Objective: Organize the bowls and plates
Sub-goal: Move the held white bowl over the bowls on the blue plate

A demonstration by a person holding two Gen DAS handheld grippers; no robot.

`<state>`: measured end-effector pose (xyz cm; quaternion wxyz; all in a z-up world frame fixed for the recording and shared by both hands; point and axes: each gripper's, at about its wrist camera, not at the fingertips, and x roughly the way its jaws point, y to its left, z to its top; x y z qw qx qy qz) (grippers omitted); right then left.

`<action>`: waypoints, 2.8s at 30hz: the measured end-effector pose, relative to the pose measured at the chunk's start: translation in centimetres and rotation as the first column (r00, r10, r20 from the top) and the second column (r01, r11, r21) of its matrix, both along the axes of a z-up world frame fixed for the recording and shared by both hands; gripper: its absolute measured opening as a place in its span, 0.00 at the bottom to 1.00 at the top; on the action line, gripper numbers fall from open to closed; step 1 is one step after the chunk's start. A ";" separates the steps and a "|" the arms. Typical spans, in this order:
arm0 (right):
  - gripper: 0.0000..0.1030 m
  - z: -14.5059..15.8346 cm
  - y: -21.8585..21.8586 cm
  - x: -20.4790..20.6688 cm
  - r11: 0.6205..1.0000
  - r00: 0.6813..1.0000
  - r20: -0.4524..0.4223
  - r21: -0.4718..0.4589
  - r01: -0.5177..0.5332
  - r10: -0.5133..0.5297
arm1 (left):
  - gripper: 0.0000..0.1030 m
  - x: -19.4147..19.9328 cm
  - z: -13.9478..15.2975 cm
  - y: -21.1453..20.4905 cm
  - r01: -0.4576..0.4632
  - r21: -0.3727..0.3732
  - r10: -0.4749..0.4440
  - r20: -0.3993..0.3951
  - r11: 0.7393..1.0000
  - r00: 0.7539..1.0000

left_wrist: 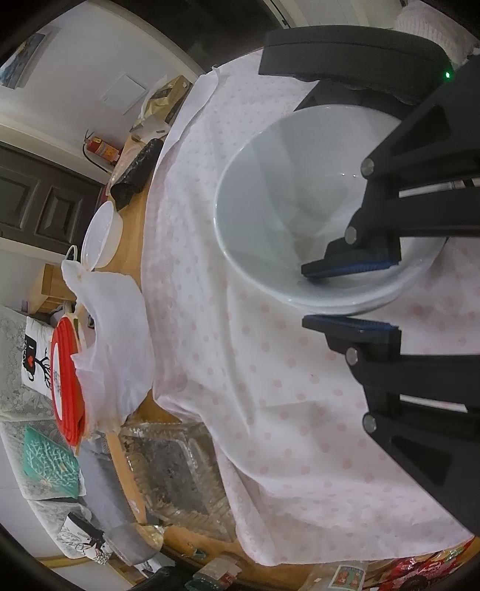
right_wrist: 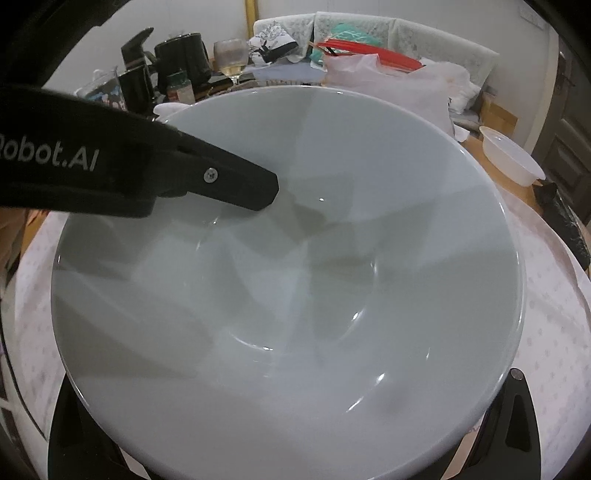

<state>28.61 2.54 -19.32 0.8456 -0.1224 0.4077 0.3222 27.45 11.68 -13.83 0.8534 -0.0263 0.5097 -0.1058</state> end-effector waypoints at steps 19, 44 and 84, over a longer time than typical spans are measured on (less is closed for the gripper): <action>0.94 0.4 0.3 -0.4 1.000 1.000 0.002 0.009 -0.005 0.005 | 0.18 0.1 -0.2 0.2 -0.019 -0.033 0.019 -0.014 0.999 1.000; 0.90 1.9 -0.8 -2.7 0.998 0.999 0.008 0.058 0.038 -0.039 | 0.18 -2.1 1.3 -1.1 0.005 0.026 -0.005 0.003 1.000 1.000; 0.90 7.0 -8.0 -11.1 0.991 0.991 0.098 0.106 0.084 -0.094 | 0.19 -10.5 8.5 -9.7 0.067 0.100 -0.077 0.093 0.993 0.993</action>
